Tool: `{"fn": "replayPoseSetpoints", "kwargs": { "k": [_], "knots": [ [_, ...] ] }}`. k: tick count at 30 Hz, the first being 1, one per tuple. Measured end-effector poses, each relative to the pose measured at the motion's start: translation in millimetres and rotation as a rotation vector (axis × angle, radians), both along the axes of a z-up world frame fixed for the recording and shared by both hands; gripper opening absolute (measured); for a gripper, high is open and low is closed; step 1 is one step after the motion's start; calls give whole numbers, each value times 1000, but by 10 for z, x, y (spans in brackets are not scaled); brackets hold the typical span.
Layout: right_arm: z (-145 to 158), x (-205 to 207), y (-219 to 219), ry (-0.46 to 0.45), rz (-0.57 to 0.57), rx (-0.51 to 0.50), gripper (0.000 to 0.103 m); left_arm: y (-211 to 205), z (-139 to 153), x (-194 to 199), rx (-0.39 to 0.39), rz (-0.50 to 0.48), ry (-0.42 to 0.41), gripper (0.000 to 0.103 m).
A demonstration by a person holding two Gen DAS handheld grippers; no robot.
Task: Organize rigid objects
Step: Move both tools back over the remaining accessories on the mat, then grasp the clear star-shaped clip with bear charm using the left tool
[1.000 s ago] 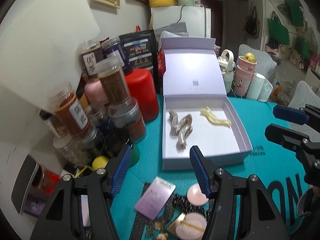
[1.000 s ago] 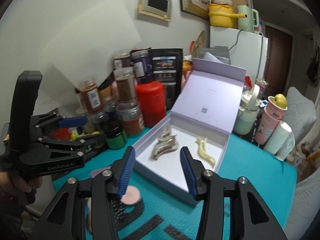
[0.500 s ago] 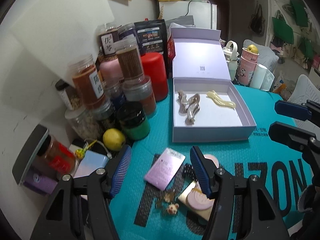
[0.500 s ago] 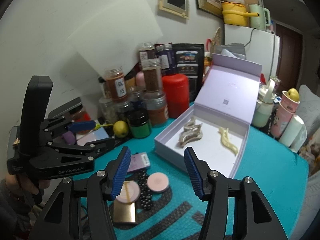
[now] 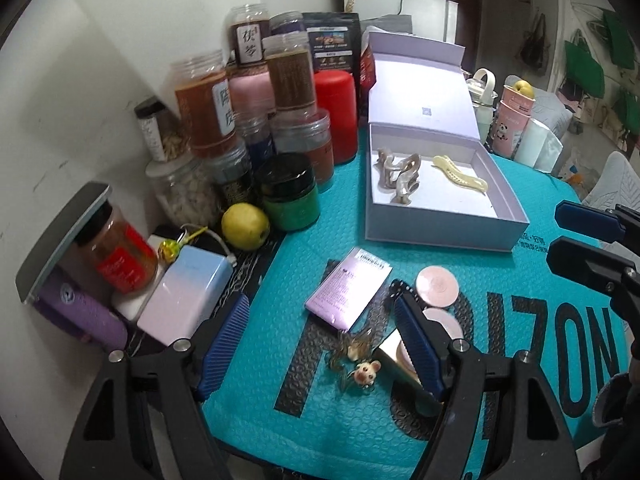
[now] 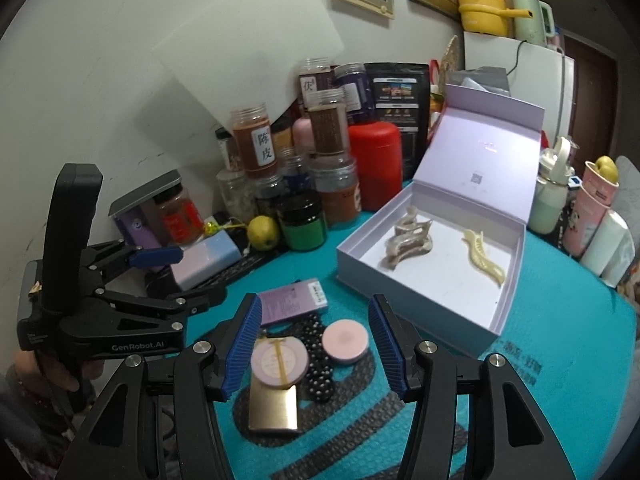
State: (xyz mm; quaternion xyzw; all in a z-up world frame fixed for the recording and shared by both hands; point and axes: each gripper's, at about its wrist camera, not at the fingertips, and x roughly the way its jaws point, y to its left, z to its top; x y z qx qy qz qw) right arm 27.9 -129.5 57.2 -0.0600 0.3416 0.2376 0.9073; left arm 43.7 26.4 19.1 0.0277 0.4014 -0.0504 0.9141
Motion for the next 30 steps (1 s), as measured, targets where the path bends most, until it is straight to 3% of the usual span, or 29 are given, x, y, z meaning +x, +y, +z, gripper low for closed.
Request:
{"fn": "replayPoseSetpoints", "kwargs": {
  "k": [5, 21, 26, 30],
  "knots": [
    [-135, 12, 39, 30, 12, 8, 57, 78, -151, 15, -30, -5, 64, 75],
    [-691, 40, 3, 170, 16, 84, 57, 163, -468, -147, -46, -29, 94, 75],
    [-771, -4, -13, 177, 25, 92, 57, 170, -556, -184, -84, -50, 92, 75],
    [-807, -34, 9, 166, 31, 89, 57, 105, -653, -160, -70, -69, 114, 75]
  ]
}}
